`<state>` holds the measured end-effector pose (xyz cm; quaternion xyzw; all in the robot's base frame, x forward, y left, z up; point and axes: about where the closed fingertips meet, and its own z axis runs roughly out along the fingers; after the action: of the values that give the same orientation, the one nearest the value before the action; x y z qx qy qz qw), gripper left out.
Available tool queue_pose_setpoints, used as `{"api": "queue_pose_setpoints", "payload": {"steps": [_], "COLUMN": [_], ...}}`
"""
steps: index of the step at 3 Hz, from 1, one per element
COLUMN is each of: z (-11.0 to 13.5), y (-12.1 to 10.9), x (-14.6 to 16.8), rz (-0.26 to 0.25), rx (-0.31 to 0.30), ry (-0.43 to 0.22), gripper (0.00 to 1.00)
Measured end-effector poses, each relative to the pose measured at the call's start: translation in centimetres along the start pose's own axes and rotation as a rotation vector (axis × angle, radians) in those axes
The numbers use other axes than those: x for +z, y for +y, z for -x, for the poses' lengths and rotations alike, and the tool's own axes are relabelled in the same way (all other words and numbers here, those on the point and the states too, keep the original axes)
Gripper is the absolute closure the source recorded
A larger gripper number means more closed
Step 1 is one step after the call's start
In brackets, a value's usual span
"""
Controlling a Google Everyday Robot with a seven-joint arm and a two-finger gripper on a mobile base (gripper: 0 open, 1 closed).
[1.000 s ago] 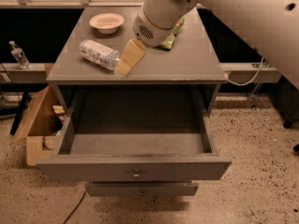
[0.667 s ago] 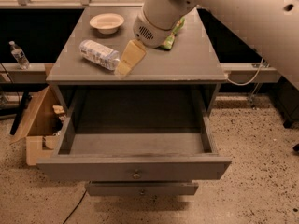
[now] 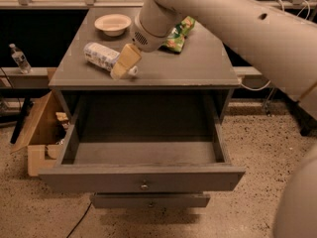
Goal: Place blue plastic bottle into top drawer
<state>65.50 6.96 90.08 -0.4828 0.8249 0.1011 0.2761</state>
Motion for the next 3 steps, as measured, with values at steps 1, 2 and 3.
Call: {"api": "queue_pose_setpoints", "payload": {"steps": [1,2,3], "z": [2.3,4.5,5.3], "y": [-1.0,-1.9,-2.1], "x": [2.9,5.8,7.6], "rz": [-0.026,-0.044,-0.039], "rx": [0.031,0.068,0.082], "ry": [-0.007,-0.003,0.007], "gripper": [0.00,0.00,0.00]}}
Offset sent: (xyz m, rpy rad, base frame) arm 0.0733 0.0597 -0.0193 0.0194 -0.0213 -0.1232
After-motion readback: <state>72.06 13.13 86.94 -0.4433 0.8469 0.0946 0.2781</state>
